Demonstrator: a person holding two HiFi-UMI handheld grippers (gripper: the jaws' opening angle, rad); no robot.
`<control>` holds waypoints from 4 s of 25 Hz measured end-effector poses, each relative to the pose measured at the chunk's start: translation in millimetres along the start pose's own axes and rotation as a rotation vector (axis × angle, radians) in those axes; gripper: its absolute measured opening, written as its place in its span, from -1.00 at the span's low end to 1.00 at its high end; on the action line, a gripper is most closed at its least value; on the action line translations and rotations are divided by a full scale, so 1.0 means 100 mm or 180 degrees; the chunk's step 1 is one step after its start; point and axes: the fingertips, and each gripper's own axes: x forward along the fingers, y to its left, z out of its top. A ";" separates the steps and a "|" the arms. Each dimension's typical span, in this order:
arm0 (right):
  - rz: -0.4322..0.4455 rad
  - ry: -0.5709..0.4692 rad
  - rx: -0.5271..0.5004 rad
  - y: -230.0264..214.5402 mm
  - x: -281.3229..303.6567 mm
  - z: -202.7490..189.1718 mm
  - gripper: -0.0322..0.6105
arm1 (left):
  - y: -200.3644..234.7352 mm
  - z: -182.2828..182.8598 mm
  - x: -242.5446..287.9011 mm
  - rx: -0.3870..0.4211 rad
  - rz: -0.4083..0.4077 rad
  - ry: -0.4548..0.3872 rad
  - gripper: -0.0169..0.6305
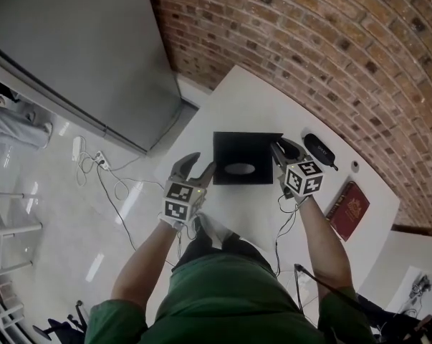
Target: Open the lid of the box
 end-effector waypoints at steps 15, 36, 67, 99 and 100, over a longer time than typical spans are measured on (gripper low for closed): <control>-0.0037 0.0122 0.0317 -0.23 0.34 0.01 -0.65 | 0.37 -0.33 -0.33 -0.0252 0.0237 0.0138 -0.36; -0.0100 0.0325 0.0491 -0.39 0.63 -0.17 -0.63 | 0.59 -0.60 -0.40 -0.0367 0.0366 0.0262 -0.36; -0.0227 0.0095 -0.0282 -0.16 0.10 0.32 -0.74 | 0.50 0.06 -0.33 -0.0203 0.0282 -0.0063 -0.36; -0.0500 -0.1717 -0.0361 0.58 -1.71 1.80 -0.89 | -0.27 2.16 -1.10 0.0310 0.0448 -0.1621 -0.83; -0.0498 -0.1727 -0.0355 0.57 -1.71 1.80 -0.89 | -0.26 2.16 -1.10 0.0297 0.0462 -0.1627 -0.83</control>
